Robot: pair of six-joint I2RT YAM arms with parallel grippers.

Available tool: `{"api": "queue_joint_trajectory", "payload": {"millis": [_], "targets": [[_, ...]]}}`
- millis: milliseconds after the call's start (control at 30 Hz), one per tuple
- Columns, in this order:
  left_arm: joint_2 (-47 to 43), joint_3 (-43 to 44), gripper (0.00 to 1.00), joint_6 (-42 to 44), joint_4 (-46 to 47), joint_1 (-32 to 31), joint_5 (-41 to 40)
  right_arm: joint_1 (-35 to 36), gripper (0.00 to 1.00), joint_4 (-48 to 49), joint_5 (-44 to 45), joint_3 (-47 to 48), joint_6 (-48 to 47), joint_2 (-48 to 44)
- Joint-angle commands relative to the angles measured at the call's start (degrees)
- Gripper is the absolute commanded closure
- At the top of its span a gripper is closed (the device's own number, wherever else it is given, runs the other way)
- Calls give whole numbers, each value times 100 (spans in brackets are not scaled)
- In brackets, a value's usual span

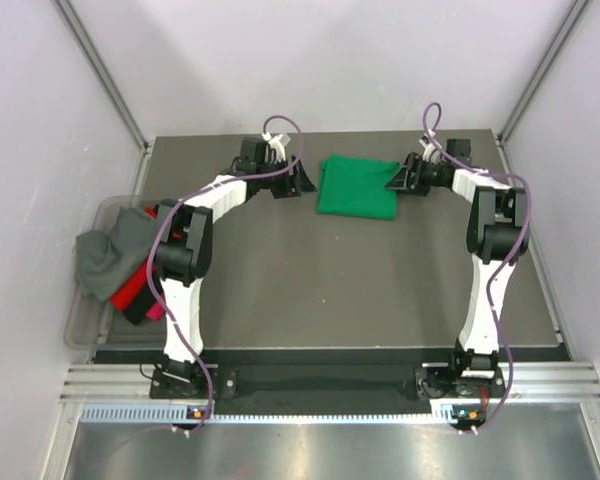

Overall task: Fold and stack the t-shirts
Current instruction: Neatly place the folded tshirt to the corner

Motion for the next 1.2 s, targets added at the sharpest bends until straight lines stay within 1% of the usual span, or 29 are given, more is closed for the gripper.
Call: {"api": "queue_joint_trajectory", "payload": {"millis": [0,67,167,233,267,300,367,400,467,500,600,700,800,900,967,1167], "targets": [[-580,-78,28,-4,286,-1,134,186,36,-137,-42,291,-24,205],[-650,-122,28,-13,295,-1,151,212,37,-198,-7,344,-15,240],[-738,-157,28,-21,286,-1,152,212,41,-339,37,379,-6,310],[-782,-183,28,-21,277,-1,143,221,47,-356,37,388,-15,319],[-799,-192,28,-21,268,-1,152,212,50,-374,37,405,-7,337],[-834,-209,28,-30,268,-1,134,212,56,-426,63,414,2,345],[-861,-245,28,-30,268,-1,134,221,61,-436,72,432,-6,354],[-887,-262,28,-30,277,-1,117,212,67,-471,107,441,2,372],[-931,-297,28,-4,277,-1,117,212,75,-506,125,485,-41,381],[-966,-306,28,22,251,8,90,212,81,-584,151,511,-120,381],[-1019,-324,28,93,216,8,73,212,90,-787,203,634,-392,302],[-1081,-385,28,110,224,-1,46,177,94,-1033,309,757,-708,161],[-1133,-456,28,128,251,-1,38,125,96,-1349,528,897,-1025,30],[-1195,-526,28,137,268,-1,20,37,98,-1709,757,1108,-1543,-6],[-1213,-561,28,146,295,-1,20,-51,98,-1946,845,1310,-1693,29],[-1283,-675,28,207,304,-1,2,-332,100,-2035,1363,1565,-2150,73]]}}
